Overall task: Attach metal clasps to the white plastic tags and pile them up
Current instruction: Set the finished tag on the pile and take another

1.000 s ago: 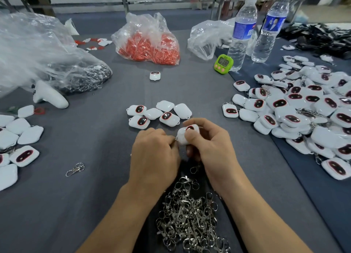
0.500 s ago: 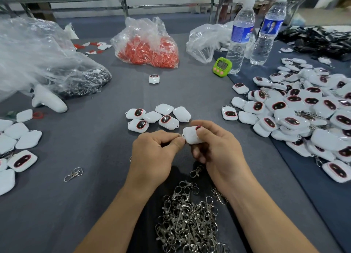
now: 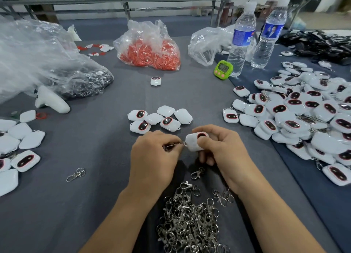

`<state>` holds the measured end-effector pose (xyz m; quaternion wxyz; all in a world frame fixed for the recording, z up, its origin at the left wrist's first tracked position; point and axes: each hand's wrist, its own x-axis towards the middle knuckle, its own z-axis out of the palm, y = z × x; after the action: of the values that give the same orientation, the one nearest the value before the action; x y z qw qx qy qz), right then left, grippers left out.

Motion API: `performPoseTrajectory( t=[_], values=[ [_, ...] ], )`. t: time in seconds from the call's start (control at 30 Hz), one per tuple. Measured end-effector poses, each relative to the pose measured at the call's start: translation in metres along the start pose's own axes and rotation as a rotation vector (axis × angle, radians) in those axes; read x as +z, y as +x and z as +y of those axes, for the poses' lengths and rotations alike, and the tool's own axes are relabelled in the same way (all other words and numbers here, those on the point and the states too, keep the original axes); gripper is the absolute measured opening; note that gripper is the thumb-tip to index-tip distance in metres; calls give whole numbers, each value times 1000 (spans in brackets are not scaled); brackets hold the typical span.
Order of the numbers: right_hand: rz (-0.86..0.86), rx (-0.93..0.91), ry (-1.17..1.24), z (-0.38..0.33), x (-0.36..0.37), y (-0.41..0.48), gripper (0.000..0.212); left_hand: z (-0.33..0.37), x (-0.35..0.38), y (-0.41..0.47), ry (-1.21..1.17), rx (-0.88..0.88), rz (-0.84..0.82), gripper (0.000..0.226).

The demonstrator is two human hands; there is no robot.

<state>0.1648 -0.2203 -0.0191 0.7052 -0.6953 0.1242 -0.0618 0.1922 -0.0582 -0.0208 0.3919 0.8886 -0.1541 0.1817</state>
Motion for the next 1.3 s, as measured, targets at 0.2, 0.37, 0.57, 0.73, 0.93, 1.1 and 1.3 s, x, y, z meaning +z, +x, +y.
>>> performPoseTrajectory(
  t=[0.2,0.37,0.57,0.73,0.93,1.1,1.3],
  values=[
    [66,14,897,-21,-28,3,19,-2,2,-1,-141,-113,23,18],
    [28,93,823,-17,-43,5,43,2,2,-2,-88,-90,-226,14],
    [120,-49,96,-5,-9,13,26,10,-4,-1,-59,37,-521,37],
    [228,-225,-561,7,8,18,39,8,-1,-1,-19,113,-583,28],
    [93,-269,-783,12,17,36,61,5,1,-2,-75,45,-502,17],
    [25,-347,-1042,10,26,53,66,4,-5,-3,-60,-52,-337,16],
    [127,-390,-1189,15,28,42,38,2,-13,1,-81,-172,-219,17]
  ],
)
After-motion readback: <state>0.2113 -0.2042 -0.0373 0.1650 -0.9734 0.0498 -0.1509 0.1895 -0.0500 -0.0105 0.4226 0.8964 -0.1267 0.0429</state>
